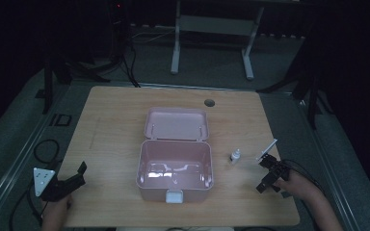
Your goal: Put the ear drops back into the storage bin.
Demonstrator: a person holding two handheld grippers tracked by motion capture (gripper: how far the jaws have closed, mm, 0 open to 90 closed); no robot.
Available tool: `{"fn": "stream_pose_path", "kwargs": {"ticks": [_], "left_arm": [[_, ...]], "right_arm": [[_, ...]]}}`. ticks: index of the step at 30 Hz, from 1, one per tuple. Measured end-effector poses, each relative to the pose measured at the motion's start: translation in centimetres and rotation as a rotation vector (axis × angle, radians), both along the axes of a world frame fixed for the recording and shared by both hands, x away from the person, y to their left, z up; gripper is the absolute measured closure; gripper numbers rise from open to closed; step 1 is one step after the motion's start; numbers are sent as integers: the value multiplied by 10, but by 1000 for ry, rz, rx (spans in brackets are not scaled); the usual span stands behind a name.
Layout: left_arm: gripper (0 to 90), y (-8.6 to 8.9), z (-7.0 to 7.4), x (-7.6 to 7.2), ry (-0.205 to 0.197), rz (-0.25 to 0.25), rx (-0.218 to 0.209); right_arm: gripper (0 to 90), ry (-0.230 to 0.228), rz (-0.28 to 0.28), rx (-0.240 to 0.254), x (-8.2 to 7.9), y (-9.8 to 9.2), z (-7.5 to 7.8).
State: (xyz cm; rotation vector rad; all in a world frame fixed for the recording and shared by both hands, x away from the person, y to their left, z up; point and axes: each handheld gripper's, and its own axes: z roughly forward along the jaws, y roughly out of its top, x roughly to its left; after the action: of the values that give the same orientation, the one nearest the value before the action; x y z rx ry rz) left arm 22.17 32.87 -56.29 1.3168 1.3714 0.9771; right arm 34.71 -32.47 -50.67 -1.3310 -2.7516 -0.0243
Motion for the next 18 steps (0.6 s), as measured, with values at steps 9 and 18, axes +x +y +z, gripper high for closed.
{"fn": "stream_pose_path", "kwargs": {"ticks": [9, 18], "left_arm": [[5, 0, 0, 0, 0, -1, 3], [5, 0, 0, 0, 1, -1, 4]], "right_arm": [[122, 18, 46, -14, 10, 10, -2], [129, -4, 23, 8, 25, 18, 3]]}}
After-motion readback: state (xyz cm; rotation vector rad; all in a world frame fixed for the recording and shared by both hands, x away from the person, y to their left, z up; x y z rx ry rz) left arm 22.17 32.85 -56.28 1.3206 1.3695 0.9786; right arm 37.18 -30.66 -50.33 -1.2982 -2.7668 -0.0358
